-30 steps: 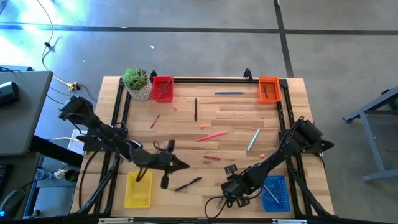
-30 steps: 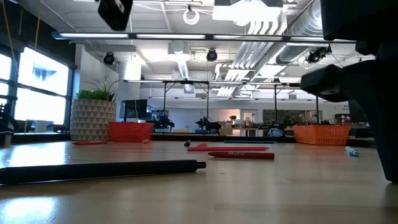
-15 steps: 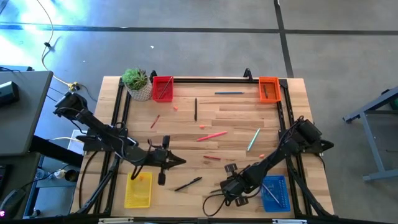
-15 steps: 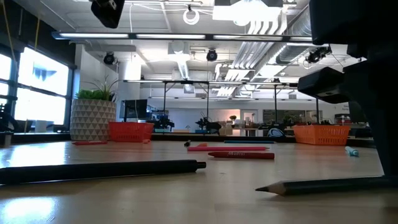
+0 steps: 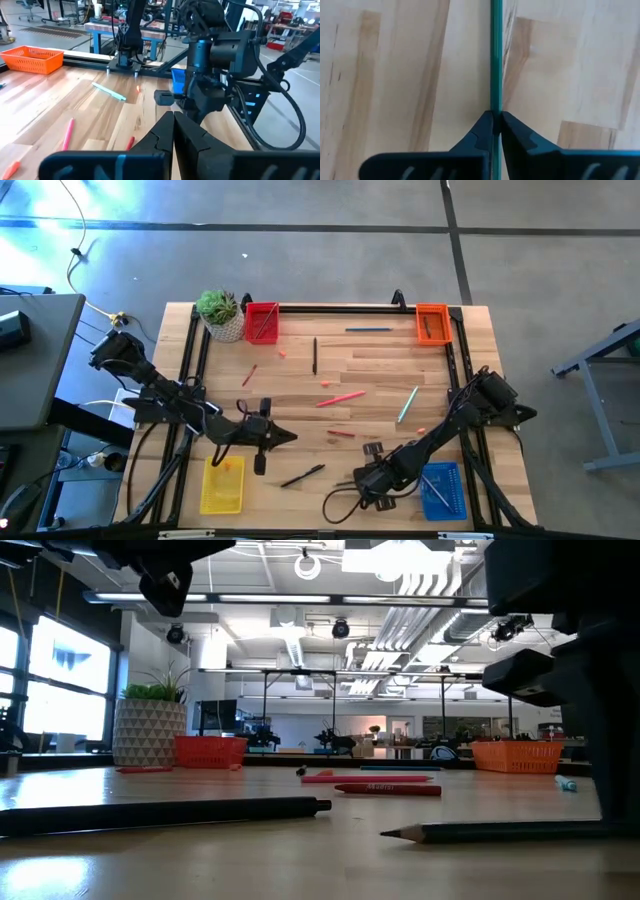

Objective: Sort crayons/erasers/pens/pencils in bins
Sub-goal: Put the green pencil into the red bin

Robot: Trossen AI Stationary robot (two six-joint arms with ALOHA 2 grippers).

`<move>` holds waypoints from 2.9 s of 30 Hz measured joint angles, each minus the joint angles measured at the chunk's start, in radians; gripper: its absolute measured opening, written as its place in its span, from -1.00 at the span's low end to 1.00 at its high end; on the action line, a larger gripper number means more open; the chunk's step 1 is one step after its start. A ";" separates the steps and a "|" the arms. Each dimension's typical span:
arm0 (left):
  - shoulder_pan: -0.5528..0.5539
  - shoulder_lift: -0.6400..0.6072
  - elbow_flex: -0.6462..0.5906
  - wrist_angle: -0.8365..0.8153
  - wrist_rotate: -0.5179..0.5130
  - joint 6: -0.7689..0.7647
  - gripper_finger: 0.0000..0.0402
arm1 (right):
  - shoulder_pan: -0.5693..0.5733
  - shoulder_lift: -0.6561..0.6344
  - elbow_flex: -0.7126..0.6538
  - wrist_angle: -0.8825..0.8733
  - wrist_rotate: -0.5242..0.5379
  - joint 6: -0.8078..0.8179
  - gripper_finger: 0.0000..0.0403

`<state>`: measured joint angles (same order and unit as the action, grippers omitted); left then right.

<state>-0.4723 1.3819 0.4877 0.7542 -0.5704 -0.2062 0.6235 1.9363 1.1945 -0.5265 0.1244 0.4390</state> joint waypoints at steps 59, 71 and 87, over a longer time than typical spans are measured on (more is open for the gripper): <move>-0.128 -0.279 0.000 0.008 -0.165 0.389 -0.36 | -0.284 0.032 0.001 0.831 -0.069 -0.575 -0.95; -0.145 -0.330 0.000 -0.035 -0.253 0.436 -0.36 | -0.436 0.166 0.001 1.183 -0.183 -0.576 -0.99; -0.190 -0.419 0.000 -0.156 -0.295 0.444 -0.36 | -0.516 0.247 0.001 1.445 -0.249 -0.505 -0.99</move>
<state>-0.6626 0.9627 0.4877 0.5979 -0.8651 0.2380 0.1079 2.1834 1.1954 0.9188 -0.1250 -0.0662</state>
